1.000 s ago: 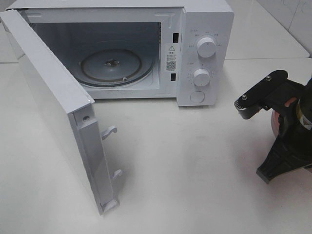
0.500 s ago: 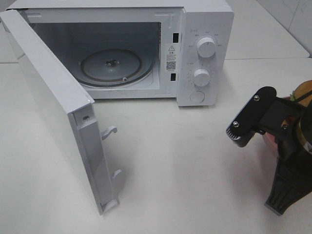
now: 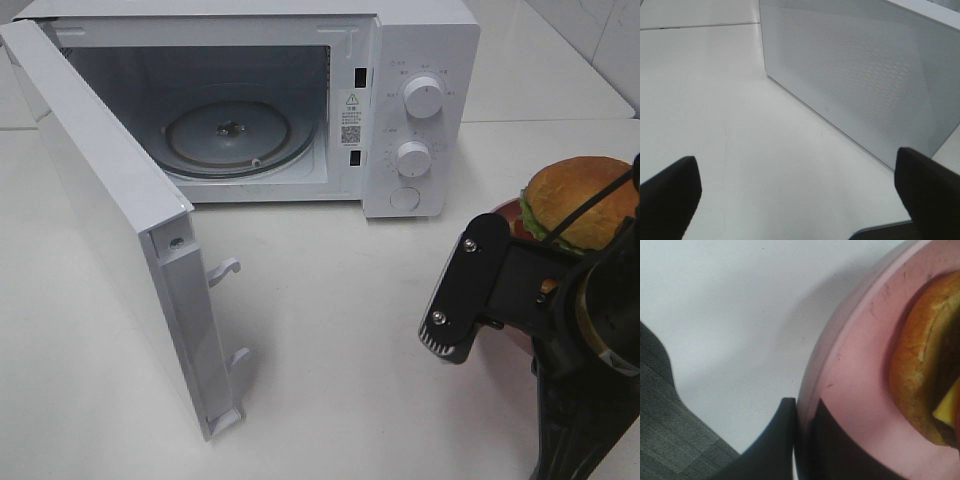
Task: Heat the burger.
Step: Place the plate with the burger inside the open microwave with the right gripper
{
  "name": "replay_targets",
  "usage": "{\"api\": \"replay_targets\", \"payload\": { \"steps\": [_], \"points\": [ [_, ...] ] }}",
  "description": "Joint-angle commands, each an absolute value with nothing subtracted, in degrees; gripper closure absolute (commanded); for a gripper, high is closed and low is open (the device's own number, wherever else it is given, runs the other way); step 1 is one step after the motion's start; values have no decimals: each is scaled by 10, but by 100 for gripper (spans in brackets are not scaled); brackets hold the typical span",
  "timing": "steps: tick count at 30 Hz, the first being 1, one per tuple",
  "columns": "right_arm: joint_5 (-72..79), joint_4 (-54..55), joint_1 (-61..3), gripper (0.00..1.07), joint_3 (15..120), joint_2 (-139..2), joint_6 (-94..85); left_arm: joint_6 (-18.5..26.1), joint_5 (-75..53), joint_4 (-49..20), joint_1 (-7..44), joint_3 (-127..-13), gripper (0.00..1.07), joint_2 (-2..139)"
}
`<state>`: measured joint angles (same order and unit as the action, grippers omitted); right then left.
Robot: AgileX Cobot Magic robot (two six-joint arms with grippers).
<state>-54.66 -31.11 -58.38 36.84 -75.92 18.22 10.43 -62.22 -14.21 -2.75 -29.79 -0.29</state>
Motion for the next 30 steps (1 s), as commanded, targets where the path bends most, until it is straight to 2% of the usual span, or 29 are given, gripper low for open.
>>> {"api": "replay_targets", "payload": {
  "steps": [1, 7, 30],
  "points": [
    [-552, -357, -606, 107, 368, -753, 169, 101, -614, -146, -26, -296, 9, -17],
    [-529, -372, -629, 107, 368, -753, 124, 101, -614, -146, -26, -296, 9, -17],
    [-418, -409, -629, 107, 368, -753, -103, 101, -614, -146, -26, -296, 9, -17]
  ]
}}
